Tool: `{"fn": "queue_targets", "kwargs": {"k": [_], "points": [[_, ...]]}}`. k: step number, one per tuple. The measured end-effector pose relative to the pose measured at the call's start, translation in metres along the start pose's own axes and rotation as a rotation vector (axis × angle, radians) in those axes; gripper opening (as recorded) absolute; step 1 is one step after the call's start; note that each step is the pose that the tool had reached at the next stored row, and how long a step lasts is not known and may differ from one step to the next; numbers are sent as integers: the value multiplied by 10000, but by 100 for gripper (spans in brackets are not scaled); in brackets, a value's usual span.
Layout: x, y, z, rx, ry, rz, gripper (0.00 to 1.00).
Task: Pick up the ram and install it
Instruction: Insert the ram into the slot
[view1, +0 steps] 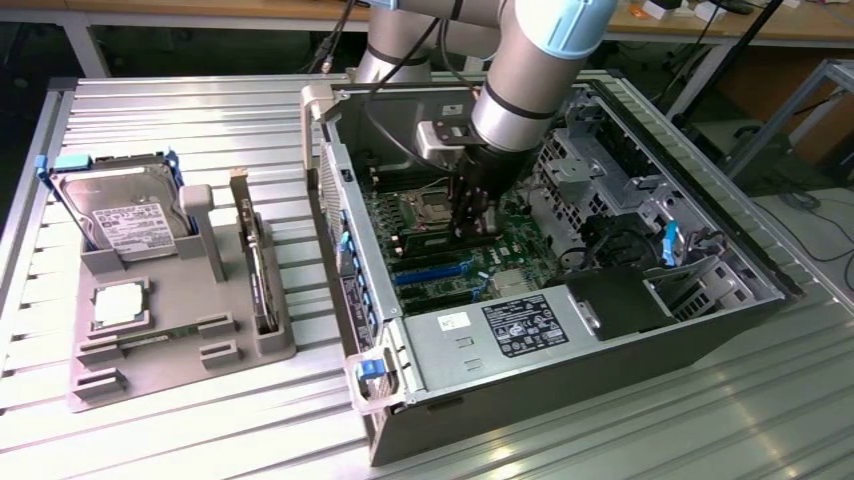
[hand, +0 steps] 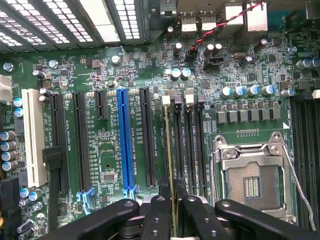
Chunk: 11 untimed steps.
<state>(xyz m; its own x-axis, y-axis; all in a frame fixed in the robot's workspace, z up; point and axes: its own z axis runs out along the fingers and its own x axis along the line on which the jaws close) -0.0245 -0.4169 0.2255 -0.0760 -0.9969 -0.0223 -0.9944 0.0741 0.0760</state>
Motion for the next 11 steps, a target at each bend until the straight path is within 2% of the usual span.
{"fn": "queue_targets", "kwargs": {"k": [2, 7, 11], "points": [[0, -1, 0, 7, -27, 360, 15], [3, -2, 15, 8, -26, 371, 15], [0, -32, 14, -26, -8, 143, 15]]}}
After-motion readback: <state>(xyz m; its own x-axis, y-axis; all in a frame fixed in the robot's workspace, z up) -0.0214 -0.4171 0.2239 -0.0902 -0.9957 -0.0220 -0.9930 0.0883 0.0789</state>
